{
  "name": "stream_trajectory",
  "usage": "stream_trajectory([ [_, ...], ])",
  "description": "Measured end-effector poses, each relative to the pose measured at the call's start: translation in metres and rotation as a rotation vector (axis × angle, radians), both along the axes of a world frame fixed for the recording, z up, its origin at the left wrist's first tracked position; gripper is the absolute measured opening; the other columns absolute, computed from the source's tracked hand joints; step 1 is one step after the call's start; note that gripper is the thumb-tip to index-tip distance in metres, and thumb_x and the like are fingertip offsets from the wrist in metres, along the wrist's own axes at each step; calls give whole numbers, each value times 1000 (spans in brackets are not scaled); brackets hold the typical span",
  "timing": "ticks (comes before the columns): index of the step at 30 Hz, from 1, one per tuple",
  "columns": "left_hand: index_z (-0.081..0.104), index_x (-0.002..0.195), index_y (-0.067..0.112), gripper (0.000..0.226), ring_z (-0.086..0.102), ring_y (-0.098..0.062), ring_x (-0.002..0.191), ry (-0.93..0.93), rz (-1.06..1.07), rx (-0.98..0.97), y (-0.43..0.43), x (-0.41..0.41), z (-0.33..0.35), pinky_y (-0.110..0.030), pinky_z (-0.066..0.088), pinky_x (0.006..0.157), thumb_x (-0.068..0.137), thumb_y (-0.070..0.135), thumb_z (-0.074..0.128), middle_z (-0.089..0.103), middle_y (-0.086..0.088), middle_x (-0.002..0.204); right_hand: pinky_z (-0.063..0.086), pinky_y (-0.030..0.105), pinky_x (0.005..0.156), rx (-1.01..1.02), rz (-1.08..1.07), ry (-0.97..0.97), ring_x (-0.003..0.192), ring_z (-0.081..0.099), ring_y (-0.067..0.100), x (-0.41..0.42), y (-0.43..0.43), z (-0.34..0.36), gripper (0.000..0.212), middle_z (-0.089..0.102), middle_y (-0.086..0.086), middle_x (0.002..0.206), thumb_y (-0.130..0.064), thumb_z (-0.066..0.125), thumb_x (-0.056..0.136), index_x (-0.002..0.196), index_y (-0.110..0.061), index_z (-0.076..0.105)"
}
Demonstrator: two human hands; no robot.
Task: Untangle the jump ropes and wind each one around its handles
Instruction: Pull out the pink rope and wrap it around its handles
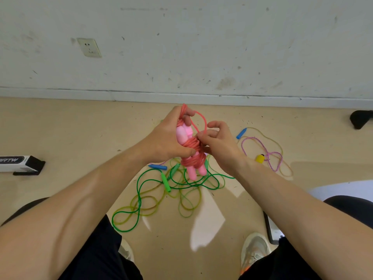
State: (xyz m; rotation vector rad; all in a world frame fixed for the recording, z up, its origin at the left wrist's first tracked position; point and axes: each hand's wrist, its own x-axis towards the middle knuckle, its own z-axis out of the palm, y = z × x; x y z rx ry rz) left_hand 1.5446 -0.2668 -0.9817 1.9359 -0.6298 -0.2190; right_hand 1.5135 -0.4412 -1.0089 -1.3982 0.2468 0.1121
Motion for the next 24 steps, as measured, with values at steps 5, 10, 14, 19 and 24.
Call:
stream_trajectory([
  [5, 44, 126, 25, 80, 54, -6, 91, 36, 9, -9, -8, -4, -5, -26, 52, 75, 57, 12, 83, 48, 8, 110, 46, 29, 63, -98, -21, -32, 64, 54, 12, 5, 6, -2, 39, 58, -2, 75, 2, 44, 96, 132, -10, 55],
  [10, 42, 129, 22, 82, 58, -4, 90, 131, 19, -64, -14, -6, -9, -22, 54, 75, 59, 9, 83, 49, 6, 113, 52, 22, 84, -260, -78, -74, 101, 65, 10, 3, 13, -1, 26, 69, 0, 112, -22, 47, 104, 124, -14, 62],
  [14, 45, 130, 21, 69, 56, -3, 91, 254, 55, -151, -18, -9, -6, -25, 54, 77, 75, 0, 82, 51, 8, 112, 45, 25, 70, -373, -278, -146, 72, 56, 1, 5, 14, -3, 26, 64, -13, 81, -24, 46, 104, 109, -12, 68],
  [19, 57, 124, 26, 43, 54, -18, 97, 671, 143, -411, -16, -3, 9, -49, 49, 79, 83, 13, 61, 60, 11, 113, 37, 13, 58, -228, -432, -187, 53, 47, -5, 7, 15, 3, 20, 51, -28, 51, -14, 51, 102, 102, -9, 70],
  [24, 53, 138, 23, 44, 46, -29, 102, 783, 64, -430, -5, 1, 14, -54, 49, 89, 95, 21, 48, 56, 10, 143, 42, 12, 62, -185, -377, -204, 59, 54, -6, 4, 15, 10, 18, 60, -25, 60, -9, 55, 99, 101, -11, 73],
])
